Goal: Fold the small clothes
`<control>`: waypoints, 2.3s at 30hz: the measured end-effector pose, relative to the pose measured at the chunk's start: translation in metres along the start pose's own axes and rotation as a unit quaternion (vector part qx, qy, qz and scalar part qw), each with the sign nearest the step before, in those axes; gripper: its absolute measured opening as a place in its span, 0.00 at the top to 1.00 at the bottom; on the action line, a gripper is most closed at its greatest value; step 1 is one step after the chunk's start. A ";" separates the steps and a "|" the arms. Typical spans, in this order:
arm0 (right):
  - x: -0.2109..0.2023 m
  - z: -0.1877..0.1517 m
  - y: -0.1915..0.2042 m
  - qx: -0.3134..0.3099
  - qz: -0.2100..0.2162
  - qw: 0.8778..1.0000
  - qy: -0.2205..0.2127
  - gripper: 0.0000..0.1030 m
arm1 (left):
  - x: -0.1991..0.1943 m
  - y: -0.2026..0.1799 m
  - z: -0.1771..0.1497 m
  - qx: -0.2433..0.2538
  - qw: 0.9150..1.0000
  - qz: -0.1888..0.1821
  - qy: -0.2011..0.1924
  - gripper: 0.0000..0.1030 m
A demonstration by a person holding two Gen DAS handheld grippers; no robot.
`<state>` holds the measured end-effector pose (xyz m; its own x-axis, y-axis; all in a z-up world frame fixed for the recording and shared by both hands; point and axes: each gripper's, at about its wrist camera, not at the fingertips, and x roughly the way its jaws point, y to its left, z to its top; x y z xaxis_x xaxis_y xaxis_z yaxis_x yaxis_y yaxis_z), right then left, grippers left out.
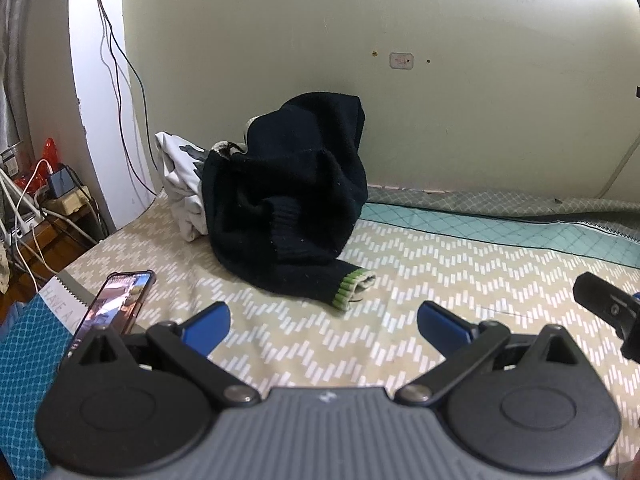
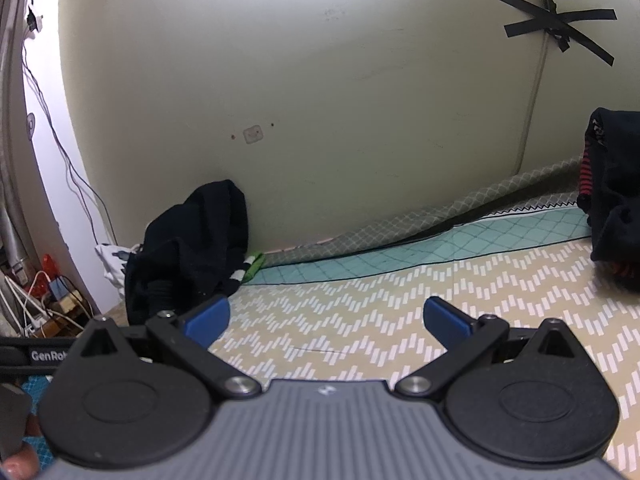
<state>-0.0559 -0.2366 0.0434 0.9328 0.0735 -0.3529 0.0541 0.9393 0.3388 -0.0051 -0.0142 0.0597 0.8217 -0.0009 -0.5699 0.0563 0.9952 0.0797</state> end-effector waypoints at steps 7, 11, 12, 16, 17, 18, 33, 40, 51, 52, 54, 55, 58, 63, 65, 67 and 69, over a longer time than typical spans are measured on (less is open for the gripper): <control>-0.001 0.001 0.000 0.002 0.004 1.000 -0.002 0.05 | 0.004 -0.003 -0.003 0.007 1.000 0.002 0.009 0.00; -0.001 0.002 -0.005 0.009 -0.012 1.000 -0.003 0.05 | 0.005 -0.014 -0.007 0.022 1.000 -0.014 0.016 0.00; 0.000 0.002 -0.006 0.013 -0.017 1.000 -0.002 0.05 | 0.005 -0.018 -0.008 0.026 0.999 -0.016 0.017 0.00; 0.001 0.004 -0.019 0.046 -0.028 0.999 0.002 0.05 | 0.004 -0.031 -0.009 0.045 0.999 -0.012 0.013 0.00; 0.001 0.005 -0.021 0.051 -0.030 0.998 0.002 0.05 | 0.004 -0.033 -0.009 0.047 0.999 -0.015 0.013 0.00; 0.001 0.006 -0.023 0.054 -0.032 0.998 0.000 0.06 | 0.004 -0.035 -0.008 0.046 0.999 -0.019 0.013 0.00; 0.000 0.008 -0.033 0.075 -0.041 0.996 -0.002 0.06 | 0.016 -0.064 -0.006 0.071 0.997 -0.037 0.021 0.00; 0.001 0.009 -0.032 0.075 -0.039 0.996 0.002 0.06 | 0.020 -0.067 -0.004 0.074 0.996 -0.038 0.022 0.00; 0.002 0.009 -0.033 0.078 -0.040 0.996 0.004 0.06 | 0.023 -0.067 -0.004 0.075 0.996 -0.039 0.021 0.00; 0.003 0.008 -0.033 0.078 -0.040 0.996 0.004 0.06 | 0.024 -0.066 -0.004 0.075 0.996 -0.039 0.021 0.00; 0.003 0.008 -0.033 0.078 -0.041 0.996 0.005 0.06 | 0.024 -0.065 -0.003 0.074 0.996 -0.039 0.020 0.00; 0.003 0.008 -0.033 0.078 -0.041 0.996 0.006 0.06 | 0.024 -0.064 -0.003 0.073 0.996 -0.038 0.020 0.00; 0.004 0.008 -0.034 0.077 -0.041 0.996 0.006 0.06 | 0.024 -0.063 -0.003 0.073 0.996 -0.038 0.019 0.00; 0.004 0.008 -0.034 0.078 -0.043 0.996 0.007 0.06 | 0.023 -0.062 -0.002 0.072 0.997 -0.037 0.017 0.00; 0.004 0.008 -0.034 0.078 -0.043 0.996 0.006 0.06 | 0.023 -0.062 -0.001 0.073 0.997 -0.037 0.016 0.00; 0.004 0.008 -0.034 0.077 -0.043 0.996 0.006 0.06 | 0.022 -0.063 -0.001 0.074 0.997 -0.036 0.015 0.00; 0.004 0.008 -0.034 0.077 -0.043 0.996 0.006 0.06 | 0.022 -0.063 -0.002 0.075 0.996 -0.036 0.014 0.00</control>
<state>-0.0516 -0.2708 0.0372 0.9184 0.0002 -0.3956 0.1882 0.8794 0.4373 0.0084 -0.0768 0.0410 0.7965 -0.0670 -0.6009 0.2002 0.9670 0.1576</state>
